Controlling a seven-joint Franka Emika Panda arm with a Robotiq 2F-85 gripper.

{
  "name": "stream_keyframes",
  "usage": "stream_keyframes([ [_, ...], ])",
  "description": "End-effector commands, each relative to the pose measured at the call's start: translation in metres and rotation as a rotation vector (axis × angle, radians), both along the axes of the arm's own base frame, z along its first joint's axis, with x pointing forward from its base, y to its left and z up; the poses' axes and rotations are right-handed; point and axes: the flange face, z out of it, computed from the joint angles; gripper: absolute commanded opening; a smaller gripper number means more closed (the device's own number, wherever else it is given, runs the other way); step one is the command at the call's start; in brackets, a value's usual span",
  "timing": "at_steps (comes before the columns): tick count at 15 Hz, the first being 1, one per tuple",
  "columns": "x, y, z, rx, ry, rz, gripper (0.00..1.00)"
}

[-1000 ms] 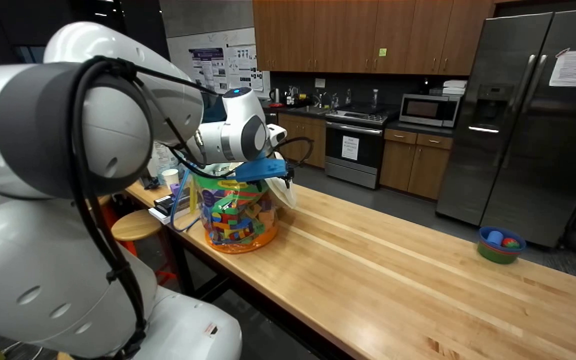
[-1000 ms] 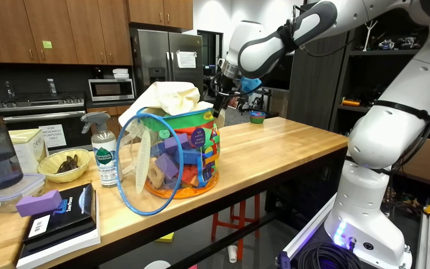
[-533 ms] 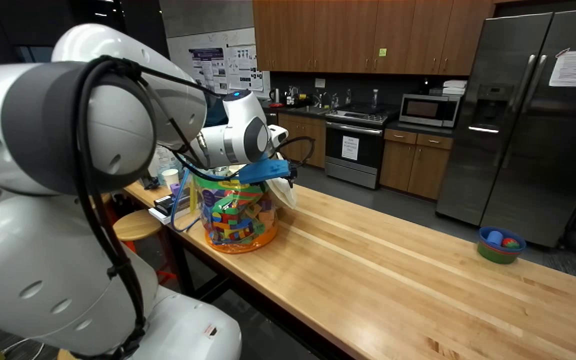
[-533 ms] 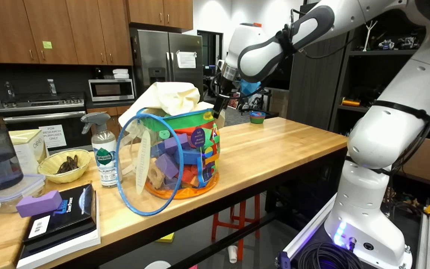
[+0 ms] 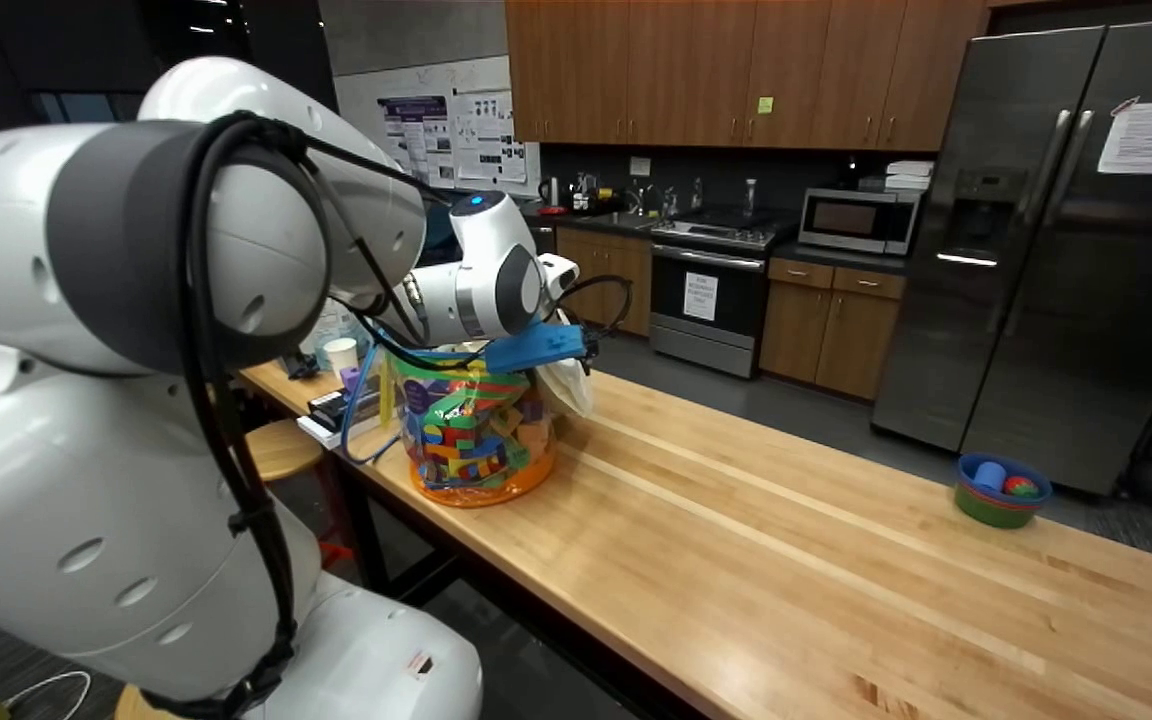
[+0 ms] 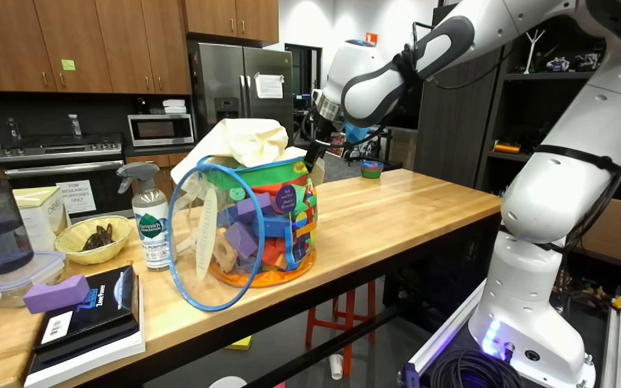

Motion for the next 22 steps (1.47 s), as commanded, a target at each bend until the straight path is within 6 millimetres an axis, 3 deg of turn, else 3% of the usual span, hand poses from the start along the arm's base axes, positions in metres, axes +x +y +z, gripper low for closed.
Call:
stream_keyframes([
  [1,0.004,0.001,0.000,-0.002,-0.027,0.007,1.00],
  [3,0.005,0.002,0.000,-0.006,-0.031,0.014,1.00],
  [4,0.005,0.001,0.001,-0.010,-0.035,0.016,0.75],
  [5,0.005,0.001,0.002,-0.012,-0.040,0.020,0.74],
  [7,0.006,0.001,0.003,-0.018,-0.050,0.026,0.61],
  [10,0.007,0.002,0.005,-0.024,-0.063,0.036,0.35],
  [15,0.008,0.000,0.010,-0.051,-0.049,0.069,0.00],
  [18,0.010,-0.004,0.017,-0.088,-0.025,0.118,0.00],
  [22,0.018,-0.017,0.045,-0.161,-0.035,0.155,0.01],
])
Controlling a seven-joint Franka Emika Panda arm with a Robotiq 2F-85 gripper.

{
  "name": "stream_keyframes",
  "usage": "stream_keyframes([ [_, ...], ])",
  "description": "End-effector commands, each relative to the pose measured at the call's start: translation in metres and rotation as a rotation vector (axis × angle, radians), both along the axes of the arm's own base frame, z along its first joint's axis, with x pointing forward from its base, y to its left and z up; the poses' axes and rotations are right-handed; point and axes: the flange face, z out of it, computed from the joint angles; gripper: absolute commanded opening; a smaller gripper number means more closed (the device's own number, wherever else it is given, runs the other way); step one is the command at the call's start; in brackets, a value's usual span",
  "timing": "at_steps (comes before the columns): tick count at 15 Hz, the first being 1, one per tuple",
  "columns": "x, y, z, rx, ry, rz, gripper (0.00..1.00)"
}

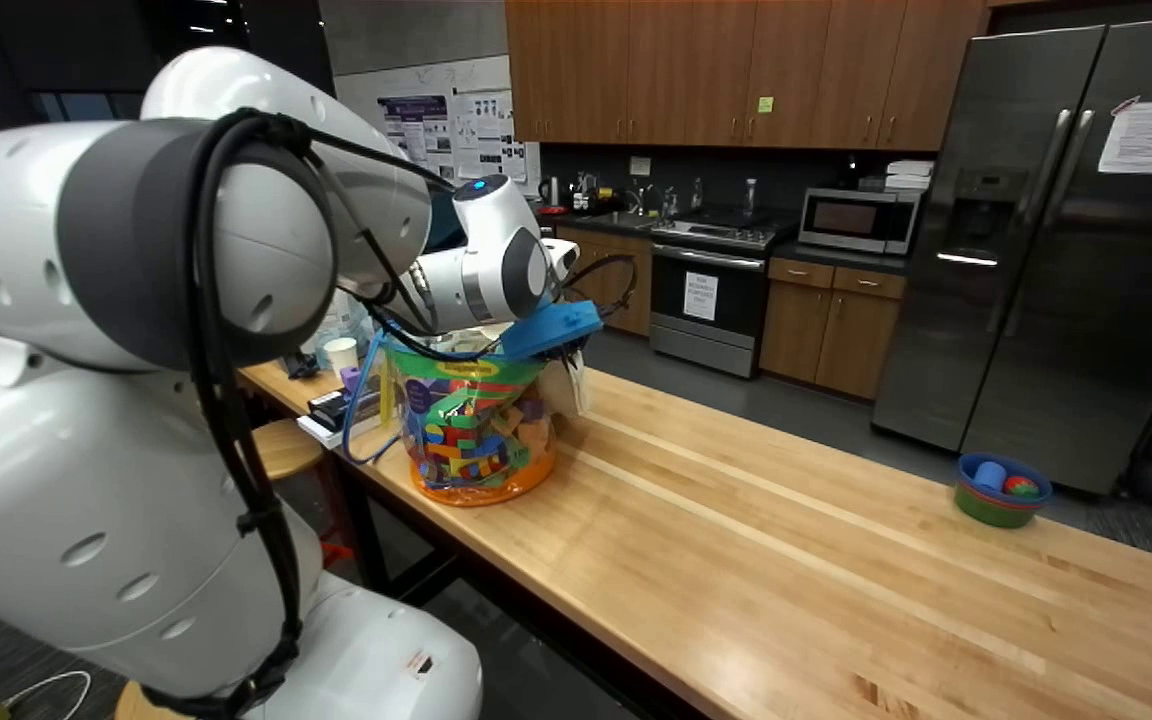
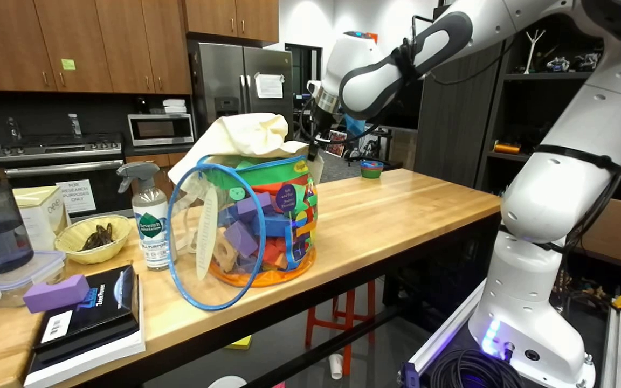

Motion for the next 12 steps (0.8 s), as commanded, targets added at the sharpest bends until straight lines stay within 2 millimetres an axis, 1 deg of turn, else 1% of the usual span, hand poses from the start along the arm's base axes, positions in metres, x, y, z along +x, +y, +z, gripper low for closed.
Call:
stream_keyframes([
  [1,0.008,-0.014,0.035,-0.084,-0.023,0.030,0.01],
  [5,0.019,-0.025,0.074,-0.155,-0.043,0.007,0.01],
  [8,0.027,-0.035,0.110,-0.199,-0.047,-0.042,0.01],
  [12,0.032,-0.043,0.160,-0.226,-0.041,-0.110,0.01],
])
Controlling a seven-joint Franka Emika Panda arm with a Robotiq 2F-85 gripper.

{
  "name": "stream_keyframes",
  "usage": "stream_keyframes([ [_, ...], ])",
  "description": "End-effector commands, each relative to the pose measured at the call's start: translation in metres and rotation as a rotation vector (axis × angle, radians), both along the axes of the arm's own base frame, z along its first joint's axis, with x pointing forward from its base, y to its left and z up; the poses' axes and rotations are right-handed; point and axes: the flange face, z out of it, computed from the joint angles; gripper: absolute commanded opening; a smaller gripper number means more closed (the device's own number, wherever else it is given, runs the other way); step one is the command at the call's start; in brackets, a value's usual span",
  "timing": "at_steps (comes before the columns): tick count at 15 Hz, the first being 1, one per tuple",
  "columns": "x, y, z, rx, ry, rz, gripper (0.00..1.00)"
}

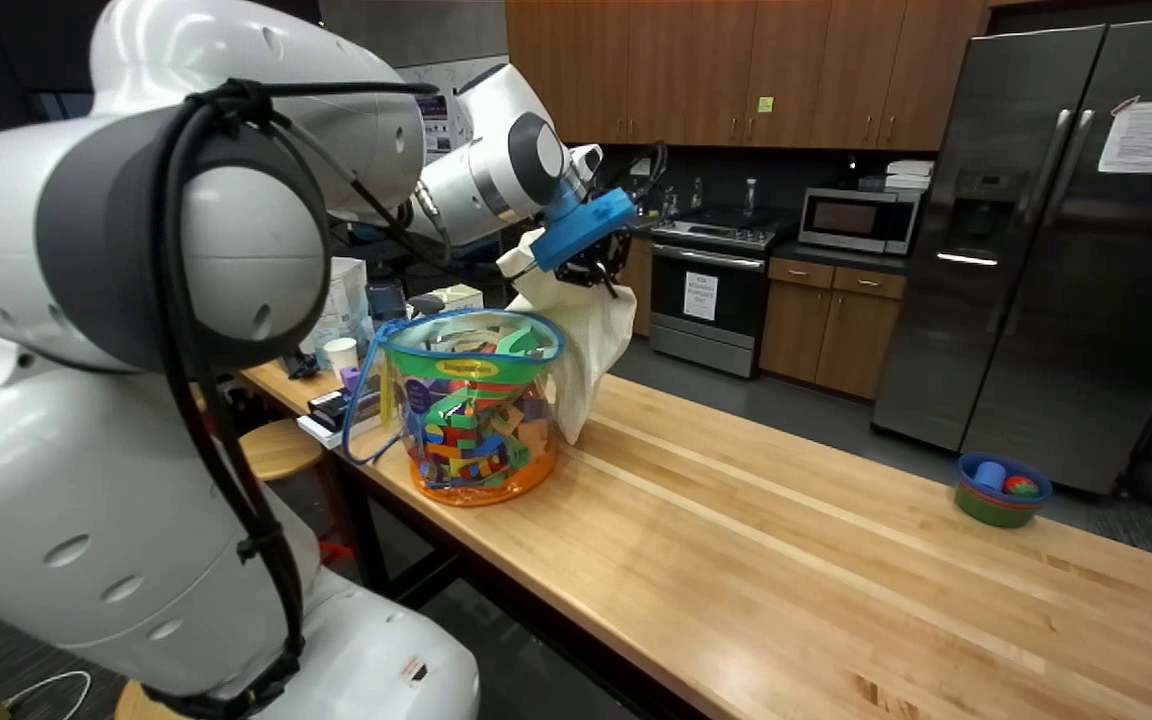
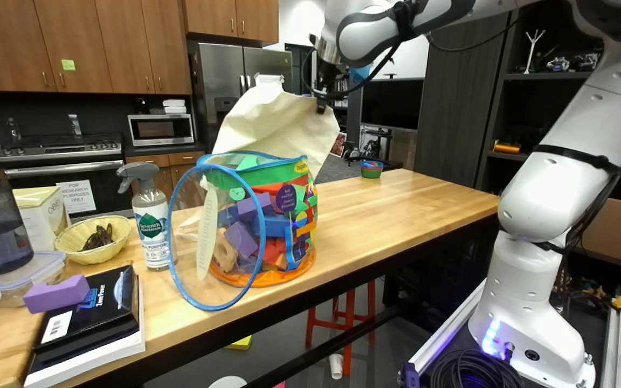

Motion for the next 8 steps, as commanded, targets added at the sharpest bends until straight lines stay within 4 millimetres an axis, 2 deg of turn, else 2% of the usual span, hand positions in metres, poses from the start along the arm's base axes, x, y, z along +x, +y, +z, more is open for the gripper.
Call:
stream_keyframes([
  [1,0.007,-0.007,0.047,-0.027,-0.007,-0.065,0.01],
  [4,0.006,-0.002,0.076,-0.023,0.016,-0.088,0.01],
  [8,0.010,0.010,0.100,-0.036,0.050,-0.110,0.01],
])
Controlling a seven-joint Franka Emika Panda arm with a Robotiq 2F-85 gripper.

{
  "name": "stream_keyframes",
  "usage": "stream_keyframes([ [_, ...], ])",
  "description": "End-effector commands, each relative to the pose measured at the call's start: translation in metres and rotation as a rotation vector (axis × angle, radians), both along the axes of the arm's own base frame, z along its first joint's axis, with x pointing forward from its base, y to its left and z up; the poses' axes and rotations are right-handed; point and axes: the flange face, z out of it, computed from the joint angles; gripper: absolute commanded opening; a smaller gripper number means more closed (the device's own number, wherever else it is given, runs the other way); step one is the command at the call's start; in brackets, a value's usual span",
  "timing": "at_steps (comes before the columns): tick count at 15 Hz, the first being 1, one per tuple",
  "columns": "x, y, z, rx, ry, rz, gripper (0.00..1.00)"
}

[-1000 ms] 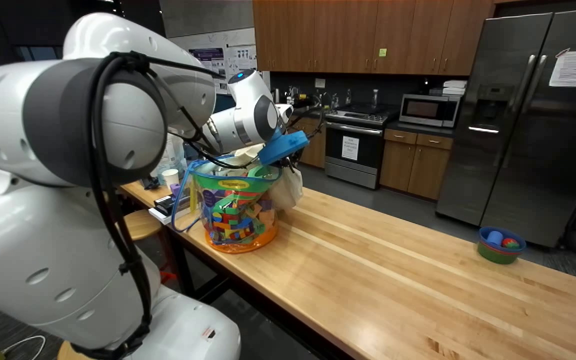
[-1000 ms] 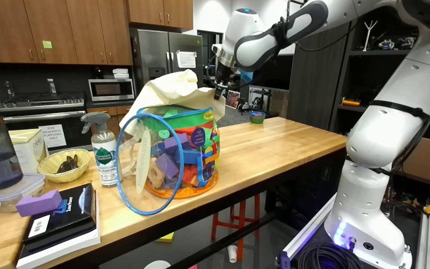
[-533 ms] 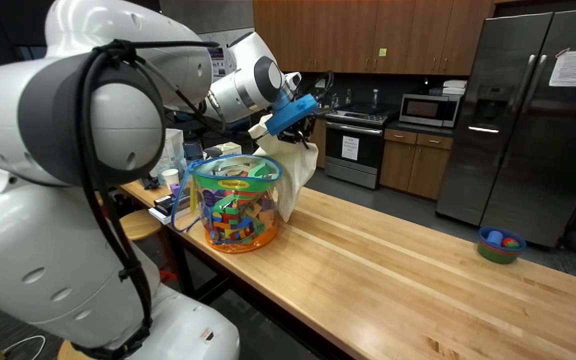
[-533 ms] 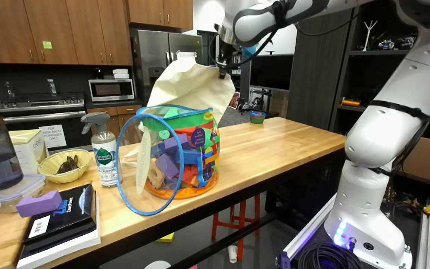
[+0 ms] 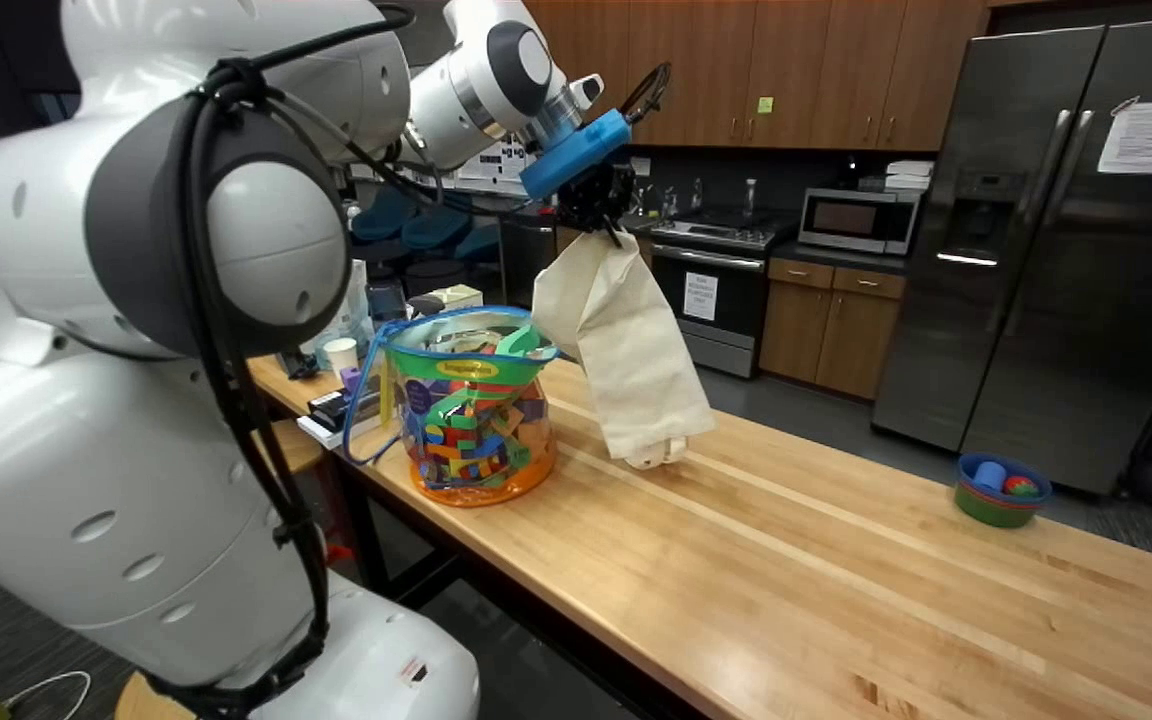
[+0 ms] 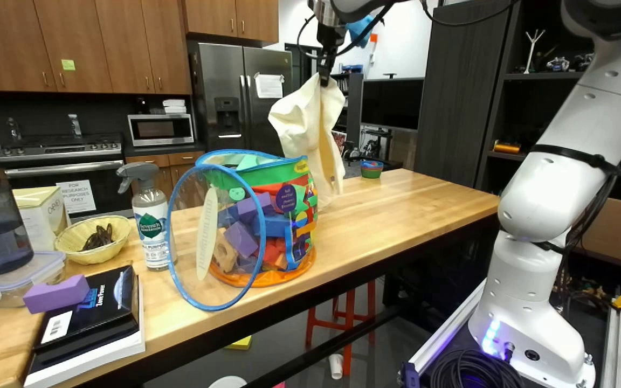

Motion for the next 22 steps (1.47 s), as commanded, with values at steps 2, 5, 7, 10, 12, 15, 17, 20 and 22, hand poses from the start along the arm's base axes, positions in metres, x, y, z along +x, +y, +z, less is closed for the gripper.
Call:
stream_keyframes([
  [2,0.011,0.016,0.028,-0.022,0.041,-0.030,0.01],
  [5,0.010,0.034,0.040,-0.020,0.096,-0.006,0.01],
  [7,0.005,0.049,0.051,-0.011,0.112,0.016,0.01],
  [10,-0.004,0.065,0.069,-0.004,0.109,0.043,0.01],
  [12,-0.012,0.073,0.079,-0.003,0.113,0.054,0.01],
  [15,-0.021,0.074,0.085,0.019,0.129,0.043,0.01],
  [17,-0.022,0.066,0.084,0.074,0.120,0.012,0.01],
  [20,-0.018,0.046,0.075,0.180,0.117,-0.066,0.01],
  [22,-0.017,0.033,0.060,0.227,0.131,-0.120,0.01],
])
